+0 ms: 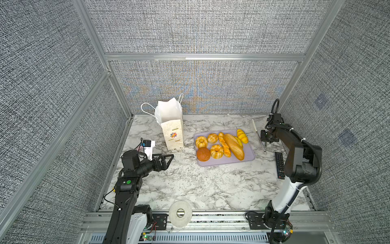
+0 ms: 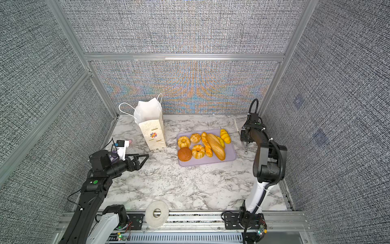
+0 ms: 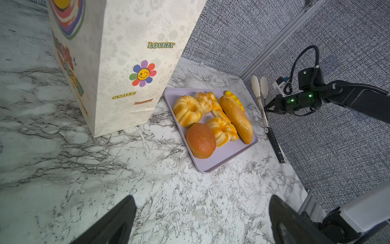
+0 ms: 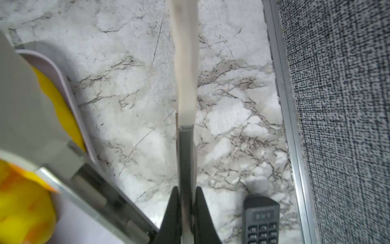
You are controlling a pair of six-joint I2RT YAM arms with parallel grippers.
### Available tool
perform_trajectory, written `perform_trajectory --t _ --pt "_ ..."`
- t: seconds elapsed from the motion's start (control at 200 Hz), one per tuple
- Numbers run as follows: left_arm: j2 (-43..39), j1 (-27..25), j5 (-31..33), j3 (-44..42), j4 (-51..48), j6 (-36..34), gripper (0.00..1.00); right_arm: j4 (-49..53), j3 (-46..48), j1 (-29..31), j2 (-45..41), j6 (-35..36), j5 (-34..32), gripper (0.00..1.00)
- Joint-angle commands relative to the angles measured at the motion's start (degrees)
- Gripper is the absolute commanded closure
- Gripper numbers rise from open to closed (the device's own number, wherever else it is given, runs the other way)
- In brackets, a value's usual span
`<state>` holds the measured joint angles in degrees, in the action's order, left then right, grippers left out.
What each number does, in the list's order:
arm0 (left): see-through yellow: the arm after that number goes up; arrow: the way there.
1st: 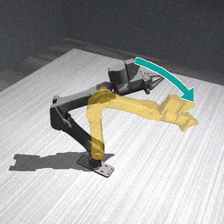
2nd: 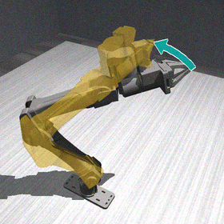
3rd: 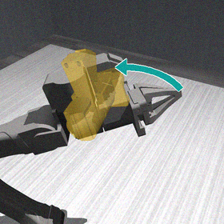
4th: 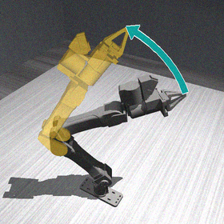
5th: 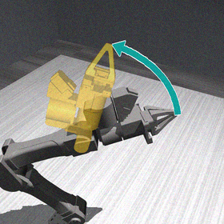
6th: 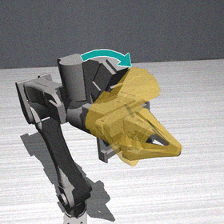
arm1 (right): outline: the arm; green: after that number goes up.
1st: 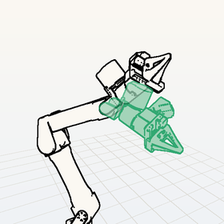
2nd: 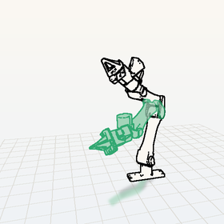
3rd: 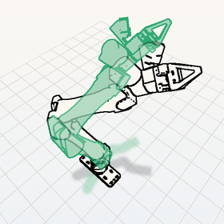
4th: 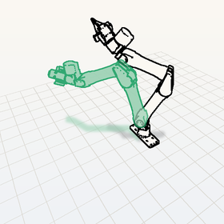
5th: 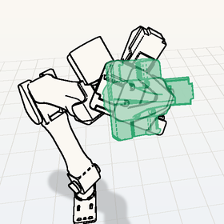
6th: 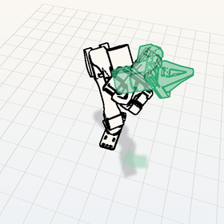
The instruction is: Take the fake bread out of the paper bag
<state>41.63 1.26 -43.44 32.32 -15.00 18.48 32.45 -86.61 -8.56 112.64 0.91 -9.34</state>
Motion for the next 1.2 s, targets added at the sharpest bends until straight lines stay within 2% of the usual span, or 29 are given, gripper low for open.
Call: perform_trajectory --t 0.0,0.105,0.22,0.29,0.305,0.42,0.57,0.67,0.785,0.905,1.015,1.121,1.196 --pt "0.1 0.1 0.5 -0.1 1.0 -0.3 0.01 0.7 -4.9 0.0 4.7 1.4 -1.5 0.71" --pt "0.3 0.0 1.2 -0.1 0.8 -0.4 0.01 3.1 -10.0 -0.2 9.0 1.1 -0.6 0.62" --pt "0.6 0.0 1.9 -0.1 0.5 -0.4 0.01 5.2 -13.0 -0.2 10.4 -0.8 -0.8 0.49" --pt "0.7 0.0 2.7 0.0 0.3 -0.3 0.01 6.4 -13.7 -0.2 9.5 -2.9 -1.3 0.04" --pt "0.6 0.0 3.1 0.0 0.3 -0.3 0.01 6.6 -13.6 -0.2 9.1 -3.2 -1.3 0.01" --pt "-0.6 0.0 7.2 0.0 0.1 0.0 0.01 5.0 -9.7 -0.1 2.7 -6.0 0.5 0.01" --pt "-5.3 0.0 14.9 -1.1 0.9 0.2 0.01 -3.6 4.5 0.5 -12.5 -9.4 1.5 0.01" --pt "-6.3 0.0 18.7 -1.1 1.1 0.5 0.01 -15.9 19.1 2.0 -26.1 -9.7 2.6 0.01" --pt "-6.3 0.0 22.0 -2.0 3.1 -0.2 0.01 -35.1 39.2 4.9 -44.1 -7.8 3.1 0.01" --pt "-9.0 0.0 24.7 -5.2 7.1 -0.2 0.01 -54.2 57.4 5.9 -56.5 -8.8 6.6 0.01" --pt "-11.5 0.0 26.1 -6.5 7.6 -1.9 0.01 -64.4 68.0 5.9 -58.3 -7.7 7.9 0.01" --pt "-13.7 -0.9 26.2 -7.7 8.2 -3.6 0.01 -67.0 71.4 5.9 -52.8 -6.4 5.6 0.01" --pt "-16.2 -1.6 25.7 -9.4 10.1 -3.9 0.01 -75.9 74.2 5.9 -46.9 -5.7 5.5 0.01"
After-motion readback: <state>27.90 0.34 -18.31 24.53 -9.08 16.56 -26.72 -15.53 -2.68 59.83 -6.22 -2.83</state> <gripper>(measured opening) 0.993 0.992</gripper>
